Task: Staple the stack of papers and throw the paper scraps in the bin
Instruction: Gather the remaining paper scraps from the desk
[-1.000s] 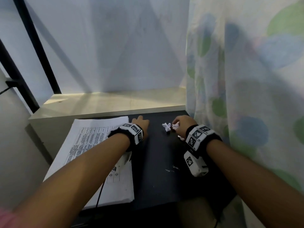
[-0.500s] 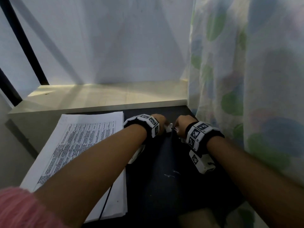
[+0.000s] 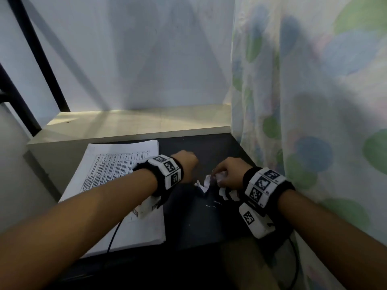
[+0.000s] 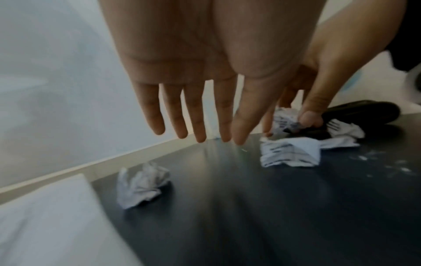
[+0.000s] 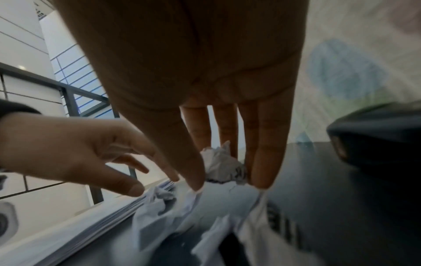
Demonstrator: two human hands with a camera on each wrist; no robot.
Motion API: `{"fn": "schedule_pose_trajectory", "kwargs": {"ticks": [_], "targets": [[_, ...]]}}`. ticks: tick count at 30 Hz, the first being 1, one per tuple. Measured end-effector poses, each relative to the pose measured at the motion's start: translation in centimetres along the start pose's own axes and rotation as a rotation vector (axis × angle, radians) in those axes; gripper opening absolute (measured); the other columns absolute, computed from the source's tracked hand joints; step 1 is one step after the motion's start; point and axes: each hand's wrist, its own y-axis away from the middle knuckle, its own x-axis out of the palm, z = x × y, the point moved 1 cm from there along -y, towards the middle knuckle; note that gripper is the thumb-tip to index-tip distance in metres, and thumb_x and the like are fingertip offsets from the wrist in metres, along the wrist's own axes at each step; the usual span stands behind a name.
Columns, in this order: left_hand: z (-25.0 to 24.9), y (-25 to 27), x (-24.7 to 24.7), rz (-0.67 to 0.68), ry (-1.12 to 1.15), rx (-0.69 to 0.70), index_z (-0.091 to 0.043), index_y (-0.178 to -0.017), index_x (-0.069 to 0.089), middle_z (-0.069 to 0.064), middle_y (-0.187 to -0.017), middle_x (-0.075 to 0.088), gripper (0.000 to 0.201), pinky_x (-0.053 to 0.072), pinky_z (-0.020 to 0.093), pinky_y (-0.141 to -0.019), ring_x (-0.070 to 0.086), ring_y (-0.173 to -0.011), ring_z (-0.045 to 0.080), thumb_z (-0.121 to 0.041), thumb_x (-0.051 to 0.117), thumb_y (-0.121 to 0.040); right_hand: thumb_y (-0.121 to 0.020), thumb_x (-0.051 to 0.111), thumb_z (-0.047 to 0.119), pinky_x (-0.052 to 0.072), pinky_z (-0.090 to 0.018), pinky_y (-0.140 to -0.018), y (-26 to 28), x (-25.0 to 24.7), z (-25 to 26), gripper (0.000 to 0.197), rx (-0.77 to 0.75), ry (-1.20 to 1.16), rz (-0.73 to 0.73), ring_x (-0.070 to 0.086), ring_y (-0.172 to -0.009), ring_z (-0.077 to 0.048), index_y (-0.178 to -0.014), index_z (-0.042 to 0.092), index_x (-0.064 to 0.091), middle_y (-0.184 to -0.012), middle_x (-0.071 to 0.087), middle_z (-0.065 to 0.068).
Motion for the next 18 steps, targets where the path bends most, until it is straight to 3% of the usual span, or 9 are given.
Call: {"fn": "schedule_pose_trajectory", "kwargs": {"ticks": [3,5,9,12,18], "targets": [[1.9,0.8,-1.1,-0.013,0.005,-0.126,-0.019,-0.134,0.051,0.011,-0.137,0.046,0.045,0.044,0.039,-0.105,0.047,-0.126,0.032,-0.020,0.056,-0.089,-0.083,0.061,0.011,0.045,-0.020,-0.089,1.2,-1.0,-0.7,0.035,0.021,-0.032,-0.065,0.060,-0.113,-0.019,-0.116,0.020,0.067,-0.126,0.063,-0.002],[2.8,1.0,-1.1,0.012,0.027,-0.190,-0.018,-0.136,0.048,0.013,-0.139,0.045,0.047,0.043,0.038,-0.106,0.048,-0.128,0.032,-0.020,0.055,-0.090,-0.083,0.060,0.011,0.044,-0.022,-0.095,1.6,-0.9,-1.0,0.037,0.040,0.022,-0.035,0.058,-0.117,-0.019,-0.118,0.023,0.066,-0.131,0.059,-0.001],[3.1,1.4,-0.2,0.095,0.042,-0.209,-0.007,-0.127,0.058,0.014,-0.131,0.059,0.038,0.048,0.036,-0.100,0.057,-0.120,0.030,-0.017,0.053,-0.091,-0.081,0.066,0.028,0.044,-0.024,-0.099,2.8,0.0,-0.9,0.046,0.067,0.079,0.060,0.055,-0.120,-0.017,-0.126,0.026,0.059,-0.133,0.058,0.001],[2.1,1.8,0.3,0.122,0.070,-0.188,-0.007,-0.118,0.064,0.013,-0.124,0.064,0.032,0.051,0.036,-0.097,0.061,-0.113,0.031,-0.017,0.056,-0.089,-0.075,0.072,0.036,0.044,-0.024,-0.098,3.1,0.7,-0.3,0.054,0.045,0.073,0.092,0.056,-0.119,-0.017,-0.126,0.026,0.059,-0.130,0.059,0.002],[-0.9,2.7,1.0,0.032,0.267,-0.074,-0.010,-0.112,0.069,0.011,-0.115,0.069,0.032,0.054,0.034,-0.093,0.065,-0.106,0.029,-0.024,0.058,-0.084,-0.081,0.068,0.020,0.051,-0.027,-0.092,0.9,1.7,0.5,0.023,0.047,0.080,0.017,0.063,-0.108,-0.021,-0.103,0.017,0.073,-0.115,0.069,-0.004]]}}
